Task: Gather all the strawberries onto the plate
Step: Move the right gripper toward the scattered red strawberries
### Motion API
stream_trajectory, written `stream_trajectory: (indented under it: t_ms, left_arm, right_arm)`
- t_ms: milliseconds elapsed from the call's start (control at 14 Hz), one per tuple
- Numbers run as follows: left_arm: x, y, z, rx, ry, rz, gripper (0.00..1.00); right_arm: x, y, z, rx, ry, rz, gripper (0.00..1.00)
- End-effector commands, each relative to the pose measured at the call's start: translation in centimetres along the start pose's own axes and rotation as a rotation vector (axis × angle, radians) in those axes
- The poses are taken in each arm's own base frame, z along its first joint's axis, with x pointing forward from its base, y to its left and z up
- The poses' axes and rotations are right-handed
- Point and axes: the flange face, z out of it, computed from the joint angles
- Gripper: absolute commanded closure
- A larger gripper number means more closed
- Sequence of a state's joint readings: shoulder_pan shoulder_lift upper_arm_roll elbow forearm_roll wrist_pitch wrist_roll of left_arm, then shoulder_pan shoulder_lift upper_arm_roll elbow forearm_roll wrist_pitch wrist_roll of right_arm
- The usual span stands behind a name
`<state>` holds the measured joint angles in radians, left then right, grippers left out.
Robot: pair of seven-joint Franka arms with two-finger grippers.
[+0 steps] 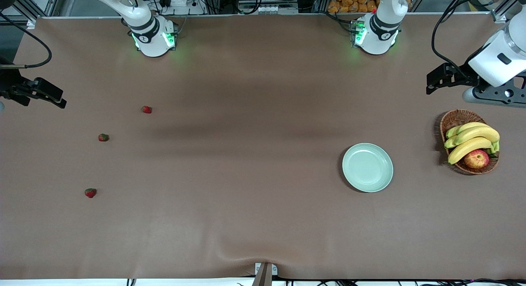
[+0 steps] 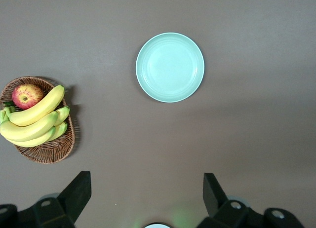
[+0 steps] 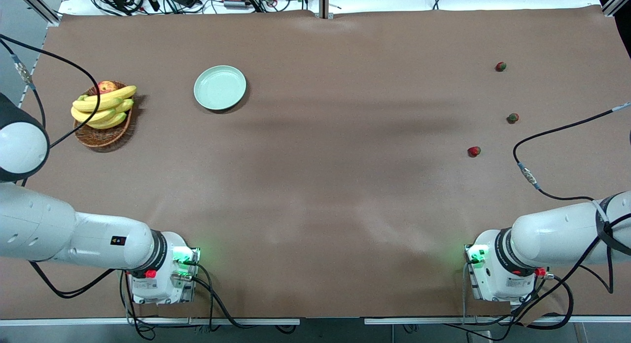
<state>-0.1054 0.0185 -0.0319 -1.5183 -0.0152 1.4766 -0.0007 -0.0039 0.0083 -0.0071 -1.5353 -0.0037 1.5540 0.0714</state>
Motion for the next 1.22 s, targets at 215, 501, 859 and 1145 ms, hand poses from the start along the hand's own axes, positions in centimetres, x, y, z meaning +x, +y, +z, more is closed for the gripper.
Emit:
stream_trajectory:
  t_ms: [215, 501, 859, 1145]
  left_arm:
    - [-0.4, -0.1, -0.7, 0.018, -0.004, 0.010, 0.00]
    - [-0.5, -0.2, -0.8, 0.014, -0.003, 0.008, 0.00]
    - [-0.7, -0.3, -0.8, 0.011, -0.010, 0.005, 0.00]
    - [-0.7, -0.3, -0.7, 0.007, -0.013, 0.005, 0.00]
  right_arm:
    - [0.0, 0.0, -0.6, 0.018, 0.004, -0.011, 0.00]
    - [0.3, 0.3, 0.2, 0.016, -0.014, -0.003, 0.00]
    - [1.4, 2.7, 2.6, 0.014, -0.060, 0.035, 0.00]
    - [2.9, 4.8, 5.0, 0.014, -0.078, 0.027, 0.00]
